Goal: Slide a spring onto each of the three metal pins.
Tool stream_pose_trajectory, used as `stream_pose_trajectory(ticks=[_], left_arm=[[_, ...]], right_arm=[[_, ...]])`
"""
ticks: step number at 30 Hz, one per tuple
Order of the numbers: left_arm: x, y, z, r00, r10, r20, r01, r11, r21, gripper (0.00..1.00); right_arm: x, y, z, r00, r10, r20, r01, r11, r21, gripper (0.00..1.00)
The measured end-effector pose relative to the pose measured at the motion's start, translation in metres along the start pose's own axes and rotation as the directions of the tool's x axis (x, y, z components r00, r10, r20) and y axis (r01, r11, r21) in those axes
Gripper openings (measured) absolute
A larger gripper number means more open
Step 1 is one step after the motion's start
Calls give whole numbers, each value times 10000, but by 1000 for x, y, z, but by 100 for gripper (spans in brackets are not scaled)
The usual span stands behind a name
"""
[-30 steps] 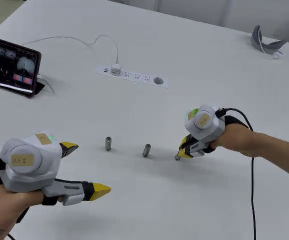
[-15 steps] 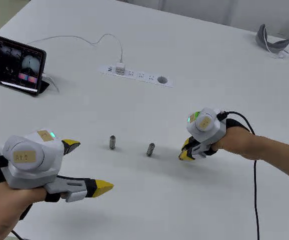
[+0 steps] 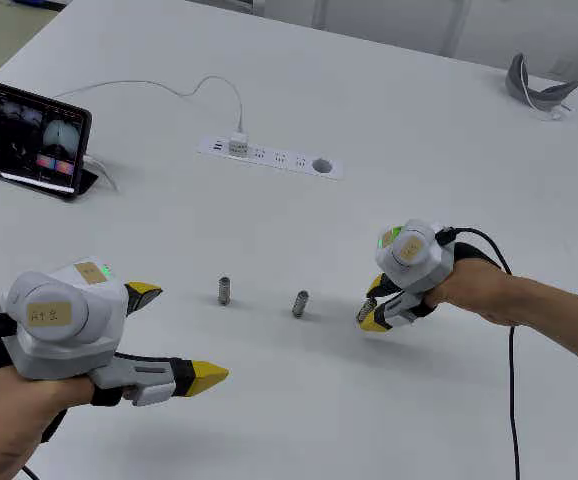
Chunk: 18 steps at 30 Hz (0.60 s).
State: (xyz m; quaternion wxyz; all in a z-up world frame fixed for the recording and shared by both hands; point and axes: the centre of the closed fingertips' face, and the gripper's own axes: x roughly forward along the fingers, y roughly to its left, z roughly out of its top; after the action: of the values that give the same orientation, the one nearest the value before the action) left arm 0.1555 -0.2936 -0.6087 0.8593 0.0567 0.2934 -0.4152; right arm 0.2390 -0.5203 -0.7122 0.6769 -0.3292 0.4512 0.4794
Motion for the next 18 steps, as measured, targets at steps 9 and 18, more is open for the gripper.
stream_pose_trajectory(ticks=[9, 18], left_arm=[[0, 3, 6, 9999, 88, 106, -87, 9999, -100, 85], [-2, 8, 11, 9995, 215, 235, -211, 9996, -190, 85]], right_arm=[[-11, 2, -7, 9992, -210, 331, 182, 9965, 820, 52], [-23, 5, -9, 9939, -537, 963, 374, 9858, 1636, 56]])
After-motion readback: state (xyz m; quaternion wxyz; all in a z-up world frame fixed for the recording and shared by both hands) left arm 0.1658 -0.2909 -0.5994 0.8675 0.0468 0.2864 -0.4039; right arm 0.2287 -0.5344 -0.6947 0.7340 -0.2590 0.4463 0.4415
